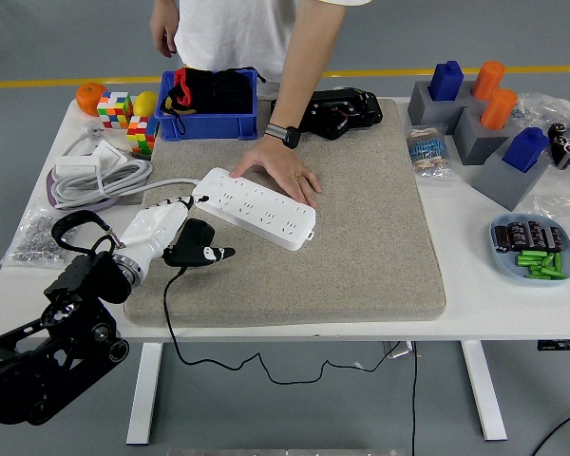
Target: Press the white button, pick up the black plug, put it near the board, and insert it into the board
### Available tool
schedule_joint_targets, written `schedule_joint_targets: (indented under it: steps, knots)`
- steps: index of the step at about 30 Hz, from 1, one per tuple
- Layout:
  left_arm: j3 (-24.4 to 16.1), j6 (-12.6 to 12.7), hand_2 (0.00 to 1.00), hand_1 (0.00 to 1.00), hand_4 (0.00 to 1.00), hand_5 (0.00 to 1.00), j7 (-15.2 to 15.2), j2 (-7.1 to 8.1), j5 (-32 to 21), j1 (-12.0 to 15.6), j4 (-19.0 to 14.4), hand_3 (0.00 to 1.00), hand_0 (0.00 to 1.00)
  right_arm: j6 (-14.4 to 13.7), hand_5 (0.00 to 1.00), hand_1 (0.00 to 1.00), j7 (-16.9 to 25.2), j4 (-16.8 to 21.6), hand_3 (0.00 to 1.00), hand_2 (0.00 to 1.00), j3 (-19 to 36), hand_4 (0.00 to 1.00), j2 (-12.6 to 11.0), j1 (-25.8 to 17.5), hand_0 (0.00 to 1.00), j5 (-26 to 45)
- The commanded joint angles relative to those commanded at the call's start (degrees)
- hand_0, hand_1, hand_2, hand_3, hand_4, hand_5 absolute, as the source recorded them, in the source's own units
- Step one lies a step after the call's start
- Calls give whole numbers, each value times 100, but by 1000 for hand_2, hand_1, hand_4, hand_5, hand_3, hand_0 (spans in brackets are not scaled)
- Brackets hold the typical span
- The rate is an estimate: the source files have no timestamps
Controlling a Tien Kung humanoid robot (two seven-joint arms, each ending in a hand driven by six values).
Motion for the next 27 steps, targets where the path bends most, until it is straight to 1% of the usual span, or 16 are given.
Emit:
schedule_joint_targets:
  steps: [2,3,8,9,14,15,21,22,26,27]
  knots:
    - [-7,25,916,929,998,673,-9,-18,2,55,13,909,850,0,253,619,0,-1,570,631,-7,668,-2,-3,691,0]
    - [-4,34,889,919,998,631,-12,-21,5,76,16,880,838,-1,252,619,0,-1,570,631,-9,668,-2,-5,691,0]
    - [41,92,889,919,998,631,40,-36,98,107,83,880,838,-1,252,619,-1,-5,570,631,-27,668,-10,-15,691,0]
    - [53,113,815,841,998,549,81,-44,166,108,116,866,748,-2,253,619,1,-4,570,631,-29,668,-13,-17,692,0]
    - [72,206,815,841,998,549,292,-64,602,106,154,866,748,-8,253,619,7,0,570,631,-44,668,-16,-13,692,3]
    - [81,224,669,703,998,312,318,-69,638,95,171,784,548,-9,253,619,7,0,570,631,-43,668,-14,-12,692,3]
    - [177,297,669,703,998,312,364,-97,686,26,298,784,548,-8,253,619,8,0,570,631,-27,668,0,-12,692,-1]
    - [197,302,559,578,972,208,363,-108,693,14,336,710,344,-9,253,619,9,1,570,631,-23,668,1,-11,691,-1]
    - [224,346,559,578,972,208,330,-146,698,2,418,710,344,-12,253,619,13,-1,570,631,-11,668,7,-17,691,-4]
    - [232,367,532,552,941,163,315,-157,700,-8,434,692,300,-12,252,620,14,-3,570,631,-13,668,8,-19,691,-4]
